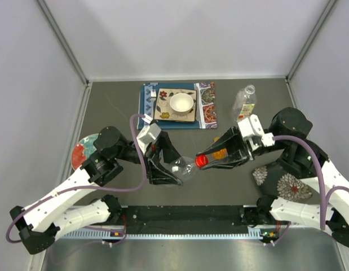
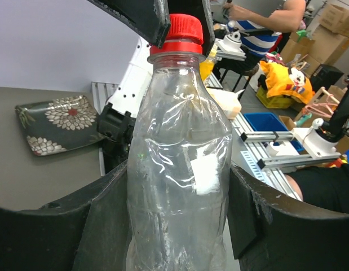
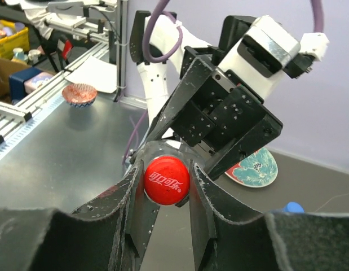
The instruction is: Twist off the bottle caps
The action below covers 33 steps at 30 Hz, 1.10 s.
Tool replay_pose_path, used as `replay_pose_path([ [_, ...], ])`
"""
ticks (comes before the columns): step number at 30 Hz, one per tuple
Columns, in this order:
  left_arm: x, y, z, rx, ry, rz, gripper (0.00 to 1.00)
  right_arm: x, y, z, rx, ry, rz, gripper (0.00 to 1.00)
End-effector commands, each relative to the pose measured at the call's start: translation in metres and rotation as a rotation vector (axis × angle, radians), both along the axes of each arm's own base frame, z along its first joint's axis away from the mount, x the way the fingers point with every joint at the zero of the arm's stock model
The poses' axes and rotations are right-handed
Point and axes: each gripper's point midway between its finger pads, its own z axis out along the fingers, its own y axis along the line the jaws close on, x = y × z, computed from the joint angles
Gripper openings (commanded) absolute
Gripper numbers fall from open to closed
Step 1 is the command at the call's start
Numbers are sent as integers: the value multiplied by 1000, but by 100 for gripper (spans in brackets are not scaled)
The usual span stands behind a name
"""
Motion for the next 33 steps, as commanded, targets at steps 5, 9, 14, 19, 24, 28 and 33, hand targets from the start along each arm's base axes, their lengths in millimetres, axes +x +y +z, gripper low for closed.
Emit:
replay_pose_path([
  [5,-1,6,33,-127,-92,9,7,-8,-3,-40,-137,6,89,0],
  [9,4,4,27,-105,-105,37,6,6,-2,-30,-121,9,-17,7],
  [14,25,0,19,-76,-121,162,9,36,-7,-1,-53,62,-249,63],
  [19,40,-3,13,-55,-137,236,8,75,-13,29,57,124,-486,86],
  [24,57,-3,11,-39,-165,330,4,102,-20,47,159,265,-643,90],
  [28,68,-2,9,-32,-189,396,1,115,-21,56,213,387,-705,94],
  [33,82,3,9,-34,-215,489,0,126,-16,57,239,560,-737,98],
])
